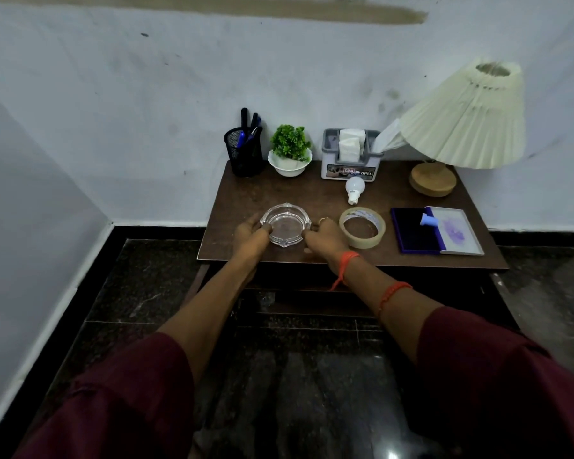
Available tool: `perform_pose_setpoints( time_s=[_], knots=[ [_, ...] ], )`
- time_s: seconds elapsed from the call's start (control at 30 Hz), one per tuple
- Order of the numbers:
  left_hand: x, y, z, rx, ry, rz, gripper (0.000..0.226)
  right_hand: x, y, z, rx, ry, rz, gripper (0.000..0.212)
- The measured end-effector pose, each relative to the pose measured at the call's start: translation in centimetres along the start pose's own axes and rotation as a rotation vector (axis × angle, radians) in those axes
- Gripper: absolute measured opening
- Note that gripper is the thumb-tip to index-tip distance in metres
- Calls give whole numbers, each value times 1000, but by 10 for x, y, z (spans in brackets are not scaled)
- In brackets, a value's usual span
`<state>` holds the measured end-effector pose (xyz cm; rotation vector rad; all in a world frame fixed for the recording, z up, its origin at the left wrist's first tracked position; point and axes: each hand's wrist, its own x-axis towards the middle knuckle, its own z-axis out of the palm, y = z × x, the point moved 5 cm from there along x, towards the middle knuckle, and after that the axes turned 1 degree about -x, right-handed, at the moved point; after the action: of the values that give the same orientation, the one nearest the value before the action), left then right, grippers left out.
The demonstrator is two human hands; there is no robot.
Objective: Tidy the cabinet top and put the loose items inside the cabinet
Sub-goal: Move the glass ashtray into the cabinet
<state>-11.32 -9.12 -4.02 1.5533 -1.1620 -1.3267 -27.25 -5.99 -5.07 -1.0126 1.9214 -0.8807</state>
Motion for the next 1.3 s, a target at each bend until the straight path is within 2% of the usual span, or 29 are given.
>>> perform_pose_setpoints(
  time_s=[0.17,0.4,0.53,1.0,1.3],
  knots=[
    [-12,-2,-1,-60,16,-10,51,-5,8,2,18,20,4,43],
    [-35,-18,-8,-189,12,-56,57,-30,33,12,146,5,12,44],
    [-51,-30,-16,-257,26,-83,54,-71,26,8,204,35,8,33],
    [-124,-78,-52,-377,120,-143,46,-139,77,32,473,150,37,11],
    [-129,-93,-54,-387,106,-192,43,-135,96,43,467,114,93,12]
  ],
)
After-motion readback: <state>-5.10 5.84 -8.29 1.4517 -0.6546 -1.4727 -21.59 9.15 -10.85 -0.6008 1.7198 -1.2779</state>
